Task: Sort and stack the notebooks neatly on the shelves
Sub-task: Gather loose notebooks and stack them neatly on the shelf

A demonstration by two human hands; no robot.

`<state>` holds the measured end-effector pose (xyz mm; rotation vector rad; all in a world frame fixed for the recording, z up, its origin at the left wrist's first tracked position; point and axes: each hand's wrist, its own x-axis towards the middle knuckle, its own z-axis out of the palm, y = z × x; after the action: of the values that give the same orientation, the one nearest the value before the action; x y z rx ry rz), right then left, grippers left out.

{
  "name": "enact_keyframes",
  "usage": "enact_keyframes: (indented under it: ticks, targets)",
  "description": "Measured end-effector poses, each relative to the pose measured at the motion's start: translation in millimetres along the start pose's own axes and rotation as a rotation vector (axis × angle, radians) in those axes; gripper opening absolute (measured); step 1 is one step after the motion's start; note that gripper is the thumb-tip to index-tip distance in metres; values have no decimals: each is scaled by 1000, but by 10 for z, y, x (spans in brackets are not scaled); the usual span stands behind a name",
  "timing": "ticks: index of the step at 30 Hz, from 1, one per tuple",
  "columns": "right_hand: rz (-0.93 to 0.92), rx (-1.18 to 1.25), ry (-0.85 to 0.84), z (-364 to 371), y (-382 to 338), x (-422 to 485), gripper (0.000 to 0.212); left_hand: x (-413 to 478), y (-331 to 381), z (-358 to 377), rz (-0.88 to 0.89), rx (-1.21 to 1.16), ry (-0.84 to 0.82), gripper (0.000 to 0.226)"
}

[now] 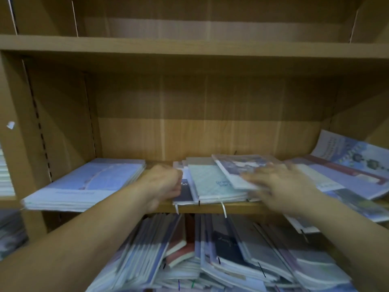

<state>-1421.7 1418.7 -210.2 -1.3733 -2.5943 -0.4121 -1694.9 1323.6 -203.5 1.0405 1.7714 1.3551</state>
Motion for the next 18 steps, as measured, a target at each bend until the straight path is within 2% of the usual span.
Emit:
enact_keyframes:
  ticks: [1, 2, 3, 6, 9, 12, 15, 18]
  targets:
    - [1, 109, -164, 6, -8, 6, 72, 6, -50, -15, -24, -31, 0, 20]
    - [-13, 225, -220, 7, -50, 16, 86, 1, -73, -15, -46, -89, -24, 20]
    - [-46, 323, -183, 8, -119, 38, 91, -10, -76, -10, -74, -157, -67, 22]
    - [-131, 491, 43, -1, -402, 147, 84, -63, 4, 78, -132, -297, -170, 27]
    - [-198, 428, 18, 93, -631, 256, 81, -79, 48, 163, -171, -387, -142, 24]
    - [-174, 328, 52, 242, -637, 321, 73, -27, 78, 182, -229, -534, -97, 25]
    - [-125, 544, 87, 238, -543, 322, 72, -9, 104, 276, -232, -575, -161, 28]
    - [-166, 776, 101, 223, -459, 288, 32, -41, 140, 464, -217, -497, -273, 15]
